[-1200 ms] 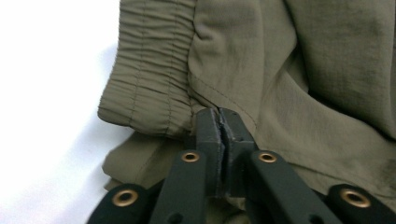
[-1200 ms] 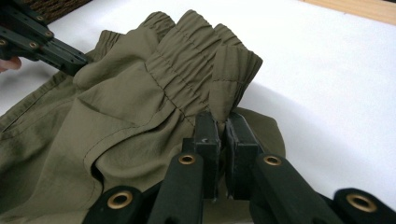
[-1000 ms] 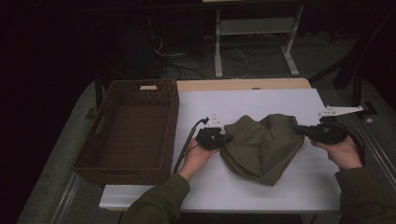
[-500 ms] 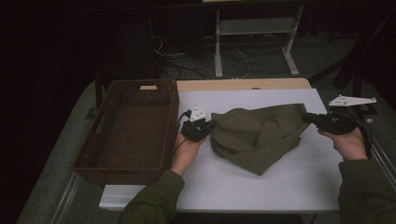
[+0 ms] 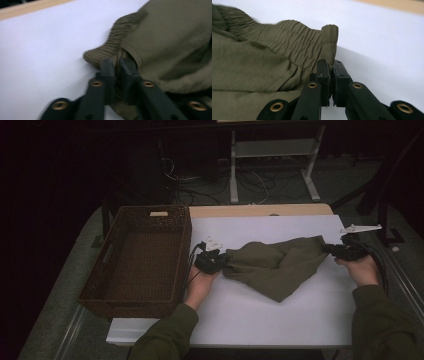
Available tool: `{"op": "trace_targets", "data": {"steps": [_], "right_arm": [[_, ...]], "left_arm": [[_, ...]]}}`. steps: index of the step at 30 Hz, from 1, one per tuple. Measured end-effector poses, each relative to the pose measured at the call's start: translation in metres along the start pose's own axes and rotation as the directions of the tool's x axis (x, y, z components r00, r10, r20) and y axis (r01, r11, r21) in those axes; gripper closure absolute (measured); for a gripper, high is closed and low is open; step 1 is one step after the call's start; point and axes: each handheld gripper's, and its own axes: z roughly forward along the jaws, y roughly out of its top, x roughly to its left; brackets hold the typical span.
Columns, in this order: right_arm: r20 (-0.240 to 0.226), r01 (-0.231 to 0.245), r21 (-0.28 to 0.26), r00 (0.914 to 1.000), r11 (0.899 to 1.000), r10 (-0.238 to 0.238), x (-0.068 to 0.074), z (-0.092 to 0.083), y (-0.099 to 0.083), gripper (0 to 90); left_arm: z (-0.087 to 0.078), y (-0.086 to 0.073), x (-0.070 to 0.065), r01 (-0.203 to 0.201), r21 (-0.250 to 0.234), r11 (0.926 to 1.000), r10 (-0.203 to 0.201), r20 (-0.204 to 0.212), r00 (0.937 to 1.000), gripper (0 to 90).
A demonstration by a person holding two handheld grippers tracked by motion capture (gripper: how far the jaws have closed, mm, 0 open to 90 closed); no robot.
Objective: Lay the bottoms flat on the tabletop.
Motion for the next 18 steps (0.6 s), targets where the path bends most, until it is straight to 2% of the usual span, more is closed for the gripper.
{"op": "trace_targets", "data": {"steps": [2,3,5,7,10,11,14,15,18], "right_arm": [[-0.010,-0.002,0.027,1.0000,1.000,0.003,0.000,0.006,-0.003,84.0],[-0.010,-0.002,0.027,1.0000,1.000,0.003,0.000,0.006,-0.003,84.0],[-0.025,-0.021,0.026,0.9995,0.999,0.021,0.000,0.007,-0.004,81.2],[-0.042,-0.049,0.011,0.9979,0.999,0.050,-0.001,0.004,-0.003,70.7],[-0.063,-0.064,-0.019,0.9960,0.998,0.063,0.000,-0.005,-0.001,59.3],[-0.072,-0.064,-0.047,0.9956,0.997,0.061,0.002,-0.013,0.002,53.1],[-0.078,-0.067,-0.069,0.9950,0.995,0.062,0.004,-0.022,0.005,48.2],[-0.089,-0.063,-0.083,0.9945,0.995,0.056,0.007,-0.028,0.007,45.5],[-0.106,-0.051,-0.087,0.9935,0.995,0.042,0.012,-0.033,0.009,44.9]], "left_arm": [[0.000,-0.001,-0.001,-0.001,-0.002,1.0000,0.001,0.005,1.0000,69.9],[-0.001,-0.001,-0.002,0.004,-0.001,1.0000,-0.004,0.017,0.9998,69.9],[-0.004,0.000,-0.003,0.014,-0.009,0.9999,-0.014,0.014,0.9998,60.4],[-0.010,0.001,-0.004,0.022,-0.029,0.9993,-0.022,0.013,0.9997,51.7],[-0.021,0.005,-0.006,0.026,-0.061,0.9978,-0.025,0.022,0.9995,41.5],[-0.025,0.006,-0.007,0.027,-0.073,0.9970,-0.025,0.029,0.9993,37.1],[-0.033,0.007,-0.012,0.015,-0.084,0.9964,-0.010,0.064,0.9979,33.5],[-0.037,0.007,-0.017,0.001,-0.078,0.9969,0.006,0.089,0.9960,30.3],[-0.041,0.006,-0.022,-0.011,-0.081,0.9967,0.020,0.107,0.9941,28.3]]}}
